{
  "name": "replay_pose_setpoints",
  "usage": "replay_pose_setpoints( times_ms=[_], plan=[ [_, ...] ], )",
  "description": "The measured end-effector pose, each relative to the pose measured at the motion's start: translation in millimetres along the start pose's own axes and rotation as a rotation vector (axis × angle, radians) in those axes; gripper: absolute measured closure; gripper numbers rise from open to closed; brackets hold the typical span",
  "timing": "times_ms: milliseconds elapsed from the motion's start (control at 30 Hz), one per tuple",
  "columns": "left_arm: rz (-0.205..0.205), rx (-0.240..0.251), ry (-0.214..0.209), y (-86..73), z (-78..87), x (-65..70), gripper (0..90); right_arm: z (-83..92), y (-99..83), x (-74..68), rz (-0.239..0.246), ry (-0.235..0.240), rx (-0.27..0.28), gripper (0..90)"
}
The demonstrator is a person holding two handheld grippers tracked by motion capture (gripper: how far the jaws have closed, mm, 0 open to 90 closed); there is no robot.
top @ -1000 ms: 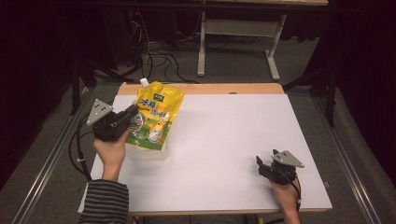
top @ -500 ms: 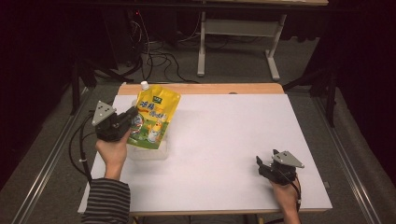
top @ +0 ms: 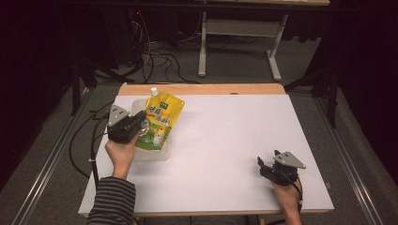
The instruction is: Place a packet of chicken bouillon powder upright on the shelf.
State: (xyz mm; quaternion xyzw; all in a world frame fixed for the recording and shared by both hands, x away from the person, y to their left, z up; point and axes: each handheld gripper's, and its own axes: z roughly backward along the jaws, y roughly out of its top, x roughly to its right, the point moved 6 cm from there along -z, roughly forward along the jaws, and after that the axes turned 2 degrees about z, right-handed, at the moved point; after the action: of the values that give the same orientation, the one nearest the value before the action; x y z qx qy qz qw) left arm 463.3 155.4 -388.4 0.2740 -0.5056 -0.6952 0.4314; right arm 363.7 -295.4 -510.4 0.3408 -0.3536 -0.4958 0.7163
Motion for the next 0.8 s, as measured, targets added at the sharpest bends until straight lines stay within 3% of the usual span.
replay_pose_setpoints(
  times_ms=[200, 400, 567, 700, 767, 800],
  plan=[
    [-0.029, -0.021, 0.002, -3.0, -0.8, 1.1, 86.8, 0.0, 0.1, 0.5, 0.004, 0.001, 0.003, 29.6],
    [-0.053, -0.091, -0.002, -8.8, 3.6, -0.2, 83.4, 0.0, 0.0, 0.0, 0.001, -0.001, 0.000, 29.6],
    [-0.030, -0.128, -0.018, -7.0, 7.0, -2.1, 82.1, -0.5, 0.0, 0.1, 0.011, 0.000, 0.000, 29.6],
    [-0.022, -0.180, -0.027, -3.7, 5.4, -2.6, 80.0, -0.8, 0.1, 0.0, 0.011, -0.001, 0.000, 29.6],
    [-0.019, -0.229, -0.039, -3.5, 1.5, -2.3, 78.3, -0.8, 0.1, 0.0, 0.013, -0.002, 0.000, 29.6],
    [-0.032, -0.255, -0.025, -3.6, -1.1, -2.5, 77.3, -0.6, 0.0, -0.1, 0.013, -0.001, -0.004, 29.7]
  ],
)
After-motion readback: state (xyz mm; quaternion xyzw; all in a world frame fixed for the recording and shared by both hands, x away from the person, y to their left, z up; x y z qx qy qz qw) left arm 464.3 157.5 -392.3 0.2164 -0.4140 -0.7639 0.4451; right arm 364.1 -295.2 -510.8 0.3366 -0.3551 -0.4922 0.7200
